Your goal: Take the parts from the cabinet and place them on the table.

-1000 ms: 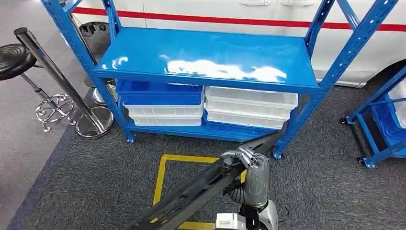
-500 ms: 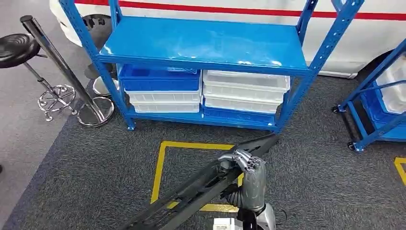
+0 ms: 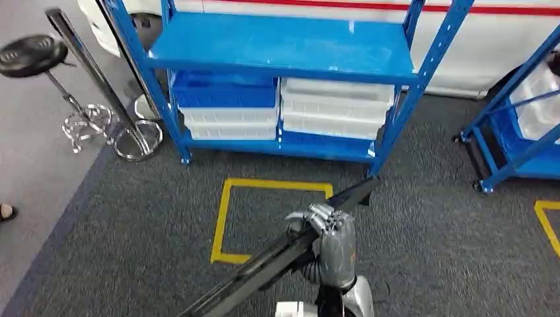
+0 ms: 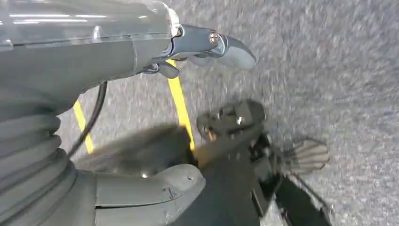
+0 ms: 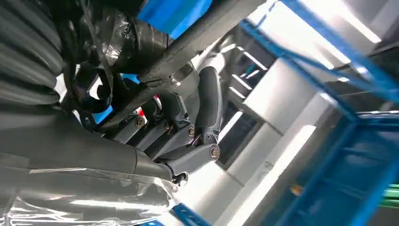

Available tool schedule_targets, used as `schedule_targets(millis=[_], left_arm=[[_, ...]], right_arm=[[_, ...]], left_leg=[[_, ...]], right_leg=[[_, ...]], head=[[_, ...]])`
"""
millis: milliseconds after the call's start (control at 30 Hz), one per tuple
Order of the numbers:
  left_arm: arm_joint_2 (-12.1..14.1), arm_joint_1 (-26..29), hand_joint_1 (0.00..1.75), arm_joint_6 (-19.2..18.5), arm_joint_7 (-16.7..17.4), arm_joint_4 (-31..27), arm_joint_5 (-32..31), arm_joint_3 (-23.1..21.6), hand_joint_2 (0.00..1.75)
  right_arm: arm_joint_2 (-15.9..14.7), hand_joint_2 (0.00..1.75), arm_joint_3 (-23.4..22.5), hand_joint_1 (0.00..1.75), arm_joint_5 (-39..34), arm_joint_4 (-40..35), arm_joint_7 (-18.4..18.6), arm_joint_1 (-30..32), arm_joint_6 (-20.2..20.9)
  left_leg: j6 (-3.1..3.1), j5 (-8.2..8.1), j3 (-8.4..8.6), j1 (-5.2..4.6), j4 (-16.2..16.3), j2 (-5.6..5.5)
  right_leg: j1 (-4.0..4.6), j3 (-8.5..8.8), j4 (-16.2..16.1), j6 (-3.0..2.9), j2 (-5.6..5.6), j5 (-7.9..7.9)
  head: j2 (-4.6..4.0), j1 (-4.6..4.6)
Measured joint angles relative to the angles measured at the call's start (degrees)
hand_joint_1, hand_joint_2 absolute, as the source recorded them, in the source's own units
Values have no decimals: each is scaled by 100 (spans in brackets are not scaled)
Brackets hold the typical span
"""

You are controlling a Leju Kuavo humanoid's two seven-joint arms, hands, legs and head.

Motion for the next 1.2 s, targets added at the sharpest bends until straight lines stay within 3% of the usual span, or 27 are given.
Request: schedule_targets(millis=[33, 67, 167, 200, 233, 267, 300, 333, 367, 400, 433, 533, 567, 600, 667, 700, 733, 767, 833, 867, 900, 933, 1033, 1067, 1100, 1133, 1200], left_arm=[[4, -3, 0, -2, -15, 2, -2, -9, 175], [7, -25, 0, -5, -33, 2, 2, -13, 175], [9, -103, 0, -22, -118, 2, 46, -42, 175], [9, -127, 0, -22, -127, 2, 52, -50, 175], [11, -130, 0, -22, -133, 2, 61, -53, 175], [15, -131, 0, -22, -136, 2, 63, -53, 175], [22, -130, 0, -20, -140, 2, 70, -53, 175], [24, -128, 0, -20, -153, 2, 79, -53, 175], [24, -127, 0, -20, -153, 2, 90, -53, 175], [22, -110, 0, -20, -153, 2, 103, -55, 175], [22, -89, 0, -20, -155, 2, 107, -53, 175], [28, -45, 0, -18, -157, 2, 138, -53, 175], [39, -34, 0, -18, -160, 2, 149, -50, 175], [39, -35, 0, -18, -162, 4, 155, -50, 175], [42, -23, 0, -2, -177, 2, 184, -48, 175], [39, -29, 0, 39, -203, 2, 231, -46, 175], [26, -35, 0, 72, -225, 2, 253, -44, 175], [15, -38, 0, 98, -238, 2, 265, -42, 175], [-2, -45, 0, 135, -258, 2, 275, -42, 175], [-13, -60, 0, 142, -265, 2, 282, -42, 175], [-24, -84, 0, 146, -271, 4, 282, -42, 175], [-28, -93, 0, 146, -278, 4, 284, -42, 175], [-48, -85, 0, 142, -289, 4, 299, -26, 175], [-61, -72, 0, 142, -286, 11, 299, -18, 175], [-61, -72, 0, 142, -284, 11, 299, -11, 175], [-61, -75, 0, 142, -282, 11, 299, -4, 175], [-63, -74, 0, 142, -282, 11, 297, 2, 175]], right_arm=[[0, 175, 62, 175, 20, 42, 50, -69, 4], [2, 175, 99, 175, 20, 90, 81, -123, 22], [13, 175, 210, 175, -46, 219, 133, -263, 133], [22, 175, 247, 175, -63, 258, 133, -308, 149], [37, 175, 295, 175, -81, 335, 133, -405, 173], [50, 175, 328, 175, -83, 385, 133, -510, 177], [63, 175, 374, 175, -94, 442, 133, -566, 181], [90, 175, 424, 175, -98, 501, 133, -602, 179], [101, 175, 455, 175, -103, 525, 135, -628, 177], [112, 175, 488, 175, -105, 540, 137, -675, 175], [129, 175, 520, 175, -105, 555, 137, -726, 173], [131, 175, 588, 175, -149, 606, 137, -813, 170], [131, 175, 614, 175, -168, 623, 142, -834, 170], [133, 175, 645, 175, -184, 641, 144, -850, 170], [142, 175, 671, 175, -199, 652, 142, -858, 168], [140, 175, 676, 175, -210, 667, 140, -859, 168], [140, 175, 678, 175, -225, 676, 135, -859, 168], [140, 175, 689, 175, -243, 686, 131, -860, 168], [140, 175, 706, 175, -254, 689, 129, -861, 166], [140, 175, 711, 175, -254, 686, 124, -863, 166], [142, 175, 715, 175, -254, 682, 122, -867, 168], [142, 175, 717, 175, -282, 682, 114, -873, 175], [140, 175, 754, 175, -393, 684, 96, -868, 234], [133, 175, 757, 175, -400, 693, 96, -864, 236], [133, 175, 757, 175, -404, 693, 94, -865, 236], [127, 175, 757, 175, -407, 700, 96, -864, 238], [120, 175, 759, 175, -407, 704, 94, -863, 238]], left_leg=[[66, 115, -75, 45, -44, 13], [118, 196, -140, 47, -36, 58], [215, 442, -447, 24, -21, 54], [213, 521, -548, 12, -14, 54], [201, 612, -693, 4, 13, 57], [187, 696, -843, -1, 60, 72], [176, 752, -962, -4, 100, 80], [161, 822, -1109, -6, 148, 76], [145, 876, -1187, -6, 189, 68], [105, 918, -1254, -29, 223, 53], [73, 965, -1267, -16, 237, 56], [-45, 1170, -1290, -14, 163, 57], [-66, 1032, -1326, 34, 221, 27], [-115, 651, -1417, 38, 430, 19], [-188, -75, -1615, 65, 1230, 22], [-214, -253, -1691, 65, 1649, 22], [-235, -224, -1703, 69, 1969, 22], [-247, -17, -1620, 81, 2044, 22], [-253, 431, -1152, 109, 1598, 22], [-245, 420, -751, 117, 1102, 20], [-227, 156, -281, 96, 503, 5], [-177, -6, -41, 87, 50, -11], [6, 68, -171, 54, 60, -5], [79, 155, -221, 86, 43, 36], [140, 214, -305, 75, 44, 46], [193, 294, -401, 68, 47, 55], [213, 457, -592, 45, 61, 56]], right_leg=[[27, -27, -17, 50, 18, 63], [-21, -88, 83, 64, 58, -174], [-23, -287, 1087, 87, 68, -1323], [-24, -300, 1434, 99, 69, -1500], [-25, -279, 1700, 103, 69, -1434], [-25, -172, 1759, 100, 68, -1161], [-24, -20, 1655, 90, 68, -926], [-21, 343, 1277, 52, 69, -723], [-14, 733, 803, 7, 72, -806], [40, 1097, 217, -37, 72, -1144], [33, 1277, -113, -40, 69, -1300], [49, 1154, -138, -107, 73, -1135], [12, 1103, -152, -138, 23, -1051], [10, 1001, -150, -201, 27, -971], [15, 809, -131, -219, 24, -820], [16, 698, -116, -211, 19, -743], [14, 567, -90, -200, 14, -663], [12, 448, -64, -188, 9, -597], [6, 222, -3, -148, 9, -468], [2, 130, 37, -118, 17, -407], [22, 79, 75, -83, 26, -368], [32, 49, 117, -50, 22, -325], [27, 38, 44, 67, 12, -120], [-16, 3, 81, 96, 33, -196], [-22, -70, 219, 117, 49, -492], [-27, -176, 559, 134, 55, -935], [-27, -366, 1426, 170, 66, -1517]], head=[[0, 7], [0, 2], [0, 11], [0, 13], [0, 13], [0, 13], [-2, 11], [0, 11], [-2, 11], [0, 11], [0, 9], [0, 11], [0, 11], [-2, 4], [0, 7], [0, 4], [0, 7], [-2, 4], [-2, 4], [0, 4], [0, 4], [0, 9], [0, 9], [-2, 7], [0, 9], [0, 9], [0, 9]])
